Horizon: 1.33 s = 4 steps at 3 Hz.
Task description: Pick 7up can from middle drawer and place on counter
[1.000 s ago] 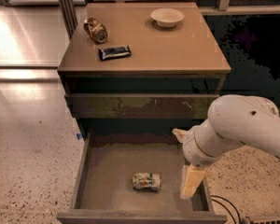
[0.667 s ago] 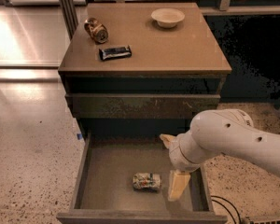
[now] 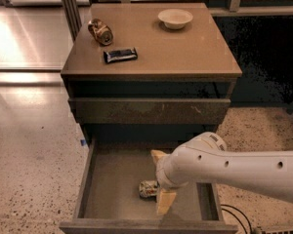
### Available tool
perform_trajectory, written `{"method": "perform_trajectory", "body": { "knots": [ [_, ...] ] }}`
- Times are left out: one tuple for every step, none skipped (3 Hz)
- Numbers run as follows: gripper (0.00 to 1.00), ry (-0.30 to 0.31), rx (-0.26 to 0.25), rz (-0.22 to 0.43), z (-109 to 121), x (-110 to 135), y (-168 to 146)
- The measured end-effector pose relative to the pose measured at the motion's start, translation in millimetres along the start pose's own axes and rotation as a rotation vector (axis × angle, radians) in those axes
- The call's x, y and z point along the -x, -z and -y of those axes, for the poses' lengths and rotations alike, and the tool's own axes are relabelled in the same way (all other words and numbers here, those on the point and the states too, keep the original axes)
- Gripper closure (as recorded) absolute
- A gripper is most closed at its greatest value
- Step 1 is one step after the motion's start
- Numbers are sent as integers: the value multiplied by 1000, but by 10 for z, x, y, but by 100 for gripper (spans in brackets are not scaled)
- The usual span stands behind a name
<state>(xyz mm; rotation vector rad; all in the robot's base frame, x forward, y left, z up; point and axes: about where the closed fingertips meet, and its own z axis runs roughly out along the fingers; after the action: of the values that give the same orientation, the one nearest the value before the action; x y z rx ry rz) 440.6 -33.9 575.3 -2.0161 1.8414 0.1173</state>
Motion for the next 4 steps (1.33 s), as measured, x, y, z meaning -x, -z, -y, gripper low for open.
{"method": "perform_trajectory", "body": {
  "knots": [
    [0, 0, 0, 0, 0, 0, 0],
    [0, -7, -2, 16, -4, -34, -59],
    [0, 1, 3, -15, -33, -150, -275],
    [0, 6, 15, -48, 19, -246, -561]
  ]
}}
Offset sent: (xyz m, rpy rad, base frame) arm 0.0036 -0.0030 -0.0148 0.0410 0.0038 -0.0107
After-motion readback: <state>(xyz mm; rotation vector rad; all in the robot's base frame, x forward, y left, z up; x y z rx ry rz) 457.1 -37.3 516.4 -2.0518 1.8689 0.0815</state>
